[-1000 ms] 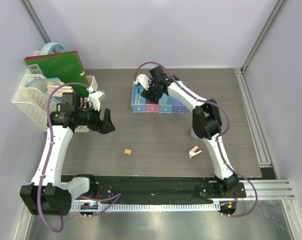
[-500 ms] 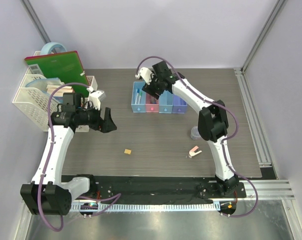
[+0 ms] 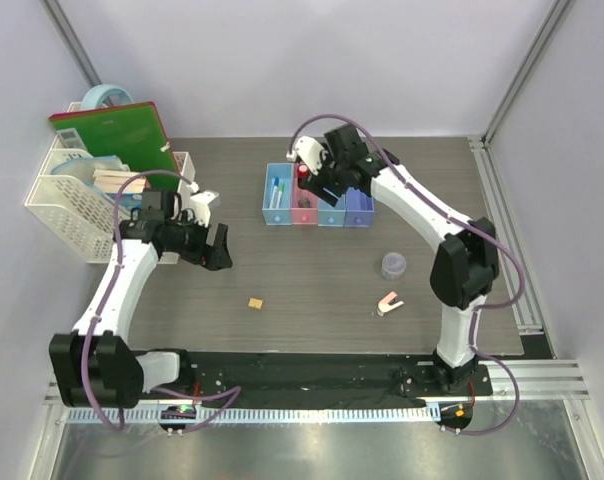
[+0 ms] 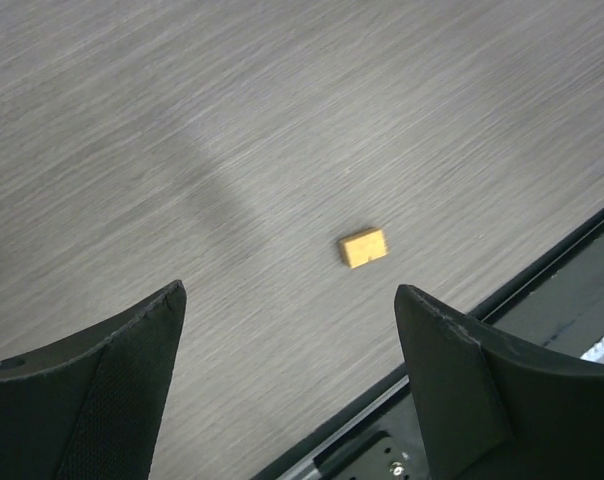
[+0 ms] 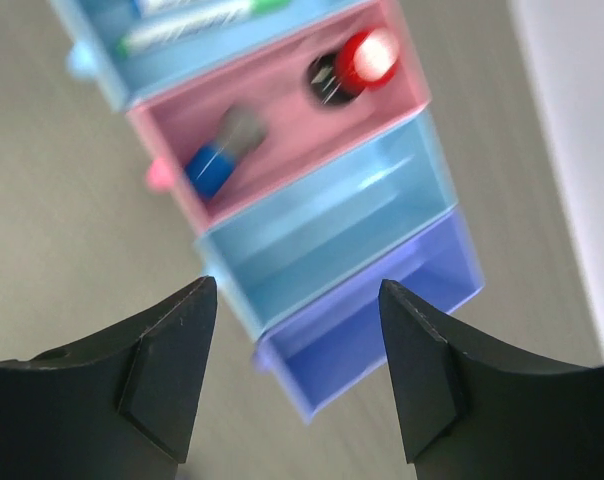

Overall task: Sort the stationery into containers
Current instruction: Pick up the stationery from the center of the board.

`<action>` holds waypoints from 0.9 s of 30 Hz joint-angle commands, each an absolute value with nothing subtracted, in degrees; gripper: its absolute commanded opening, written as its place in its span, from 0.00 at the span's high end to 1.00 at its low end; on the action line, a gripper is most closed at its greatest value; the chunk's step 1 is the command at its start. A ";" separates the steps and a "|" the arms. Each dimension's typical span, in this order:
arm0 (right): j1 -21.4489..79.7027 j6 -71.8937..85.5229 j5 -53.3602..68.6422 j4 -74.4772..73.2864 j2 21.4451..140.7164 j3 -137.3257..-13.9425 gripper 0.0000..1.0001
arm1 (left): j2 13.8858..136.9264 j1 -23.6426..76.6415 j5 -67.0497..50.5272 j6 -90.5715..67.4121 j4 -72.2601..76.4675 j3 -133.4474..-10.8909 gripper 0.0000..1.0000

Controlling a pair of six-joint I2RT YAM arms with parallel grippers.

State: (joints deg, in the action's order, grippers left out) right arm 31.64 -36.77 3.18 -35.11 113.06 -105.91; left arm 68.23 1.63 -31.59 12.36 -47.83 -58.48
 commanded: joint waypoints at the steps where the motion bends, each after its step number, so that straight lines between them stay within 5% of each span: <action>1: 31.55 -38.14 6.06 -44.02 102.76 -96.88 0.29 | 73.72 2.98 -29.79 22.66 -47.72 -57.13 0.14; 13: 29.09 -39.82 11.60 -48.25 80.96 -69.53 0.27 | 82.79 18.01 -17.33 35.41 -42.19 -52.12 0.11; 27: 20.93 -37.35 8.78 -39.64 80.16 -60.91 0.27 | 89.99 26.63 -12.30 46.22 -40.60 -53.52 0.14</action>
State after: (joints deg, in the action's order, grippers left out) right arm 24.69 -38.63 8.91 -44.29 80.73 -59.66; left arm 88.47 25.28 -12.84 41.89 -41.34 -51.44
